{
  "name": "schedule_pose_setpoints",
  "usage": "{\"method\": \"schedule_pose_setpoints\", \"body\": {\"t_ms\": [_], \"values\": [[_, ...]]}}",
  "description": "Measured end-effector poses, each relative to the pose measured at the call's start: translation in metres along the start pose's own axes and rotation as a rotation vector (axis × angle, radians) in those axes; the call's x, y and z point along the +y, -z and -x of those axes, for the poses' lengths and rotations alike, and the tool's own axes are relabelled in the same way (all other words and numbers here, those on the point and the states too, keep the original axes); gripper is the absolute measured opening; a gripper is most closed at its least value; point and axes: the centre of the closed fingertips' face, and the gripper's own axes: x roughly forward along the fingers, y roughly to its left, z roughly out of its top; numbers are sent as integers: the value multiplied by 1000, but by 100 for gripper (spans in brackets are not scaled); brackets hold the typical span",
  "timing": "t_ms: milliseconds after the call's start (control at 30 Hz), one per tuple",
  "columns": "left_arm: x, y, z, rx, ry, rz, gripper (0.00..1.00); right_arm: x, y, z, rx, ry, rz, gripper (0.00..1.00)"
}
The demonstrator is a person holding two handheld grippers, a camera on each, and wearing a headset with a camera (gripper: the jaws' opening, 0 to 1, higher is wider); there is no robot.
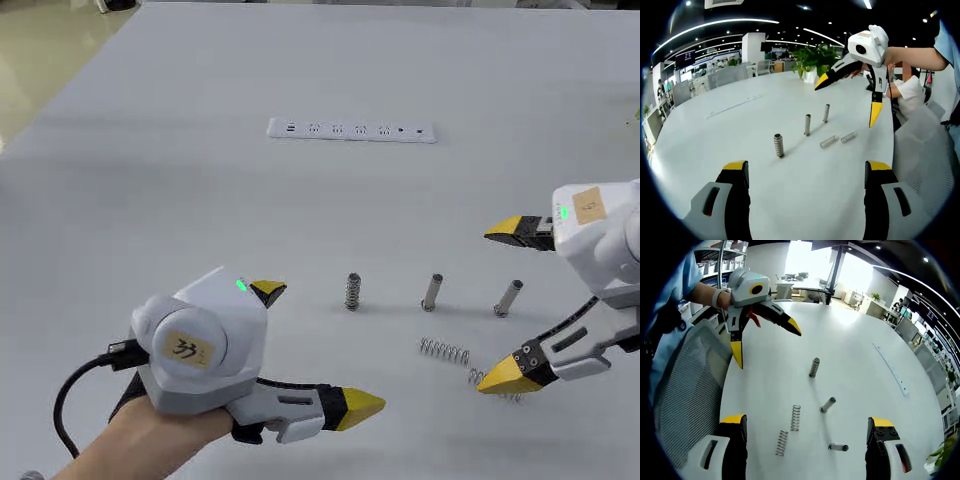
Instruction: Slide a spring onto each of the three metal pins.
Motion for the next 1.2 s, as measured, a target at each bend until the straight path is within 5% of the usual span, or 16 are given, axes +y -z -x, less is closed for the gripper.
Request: {"method": "schedule_pose_setpoints", "body": {"t_ms": [467, 1200], "values": [[-8, -5, -4, 12, 44, -45, 94, 8, 35, 29, -33, 91, -147, 99], [-28, -3, -13, 42, 104, -74, 93, 25, 82, 50, -51, 168, -319, 99]]}}
